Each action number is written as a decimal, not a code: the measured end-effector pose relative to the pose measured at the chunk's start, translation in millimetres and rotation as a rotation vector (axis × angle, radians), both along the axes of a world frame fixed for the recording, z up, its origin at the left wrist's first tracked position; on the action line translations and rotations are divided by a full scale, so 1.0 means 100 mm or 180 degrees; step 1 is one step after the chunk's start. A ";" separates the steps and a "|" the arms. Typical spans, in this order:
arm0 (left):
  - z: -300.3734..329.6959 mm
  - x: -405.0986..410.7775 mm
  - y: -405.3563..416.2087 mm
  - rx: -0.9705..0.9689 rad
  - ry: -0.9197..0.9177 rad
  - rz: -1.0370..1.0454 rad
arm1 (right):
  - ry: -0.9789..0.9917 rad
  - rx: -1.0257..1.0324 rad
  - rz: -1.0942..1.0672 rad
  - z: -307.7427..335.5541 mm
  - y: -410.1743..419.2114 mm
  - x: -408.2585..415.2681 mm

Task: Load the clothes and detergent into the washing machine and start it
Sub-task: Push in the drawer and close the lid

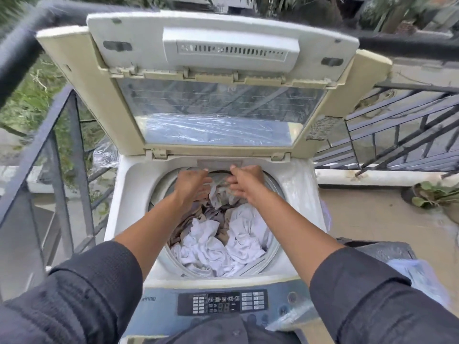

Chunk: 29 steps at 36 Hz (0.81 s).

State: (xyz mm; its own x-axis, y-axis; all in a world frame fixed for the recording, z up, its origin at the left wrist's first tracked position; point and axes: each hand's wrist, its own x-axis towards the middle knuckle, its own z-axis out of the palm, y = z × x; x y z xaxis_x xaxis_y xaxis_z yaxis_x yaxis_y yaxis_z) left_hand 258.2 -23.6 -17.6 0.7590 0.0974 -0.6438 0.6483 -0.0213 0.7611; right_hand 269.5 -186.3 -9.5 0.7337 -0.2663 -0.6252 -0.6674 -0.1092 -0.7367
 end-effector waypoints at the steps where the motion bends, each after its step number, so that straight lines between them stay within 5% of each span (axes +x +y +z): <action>1: 0.04 -0.05 0.01 0.0155 -0.0170 -0.0074 | -0.0197 -0.0425 0.0245 0.07 -0.02 -0.02; 8: 0.72 -0.23 0.02 0.1680 -0.1724 -0.0592 | -0.1637 -0.2189 0.1049 0.85 0.03 -0.16; 18: 2.17 -0.03 -0.07 0.3181 -0.4365 0.0522 | -0.4325 -0.3612 0.0647 2.20 0.02 -0.05; 22: 2.48 0.22 -0.03 0.3683 -0.4225 0.0009 | -0.4240 -0.4089 0.0455 2.49 -0.05 0.24; 29: 2.40 0.37 -0.02 0.4310 -0.3608 -0.0916 | -0.3403 -0.4205 0.1373 2.35 -0.17 0.40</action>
State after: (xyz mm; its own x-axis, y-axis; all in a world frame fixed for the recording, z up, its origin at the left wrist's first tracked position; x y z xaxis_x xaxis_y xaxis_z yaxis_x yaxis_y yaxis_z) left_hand 295.3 -25.4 222.8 0.8166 -0.1396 0.5601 -0.2630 -0.9537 0.1457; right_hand 309.8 -202.9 225.3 0.7906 0.1547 0.5924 0.2437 -0.9671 -0.0727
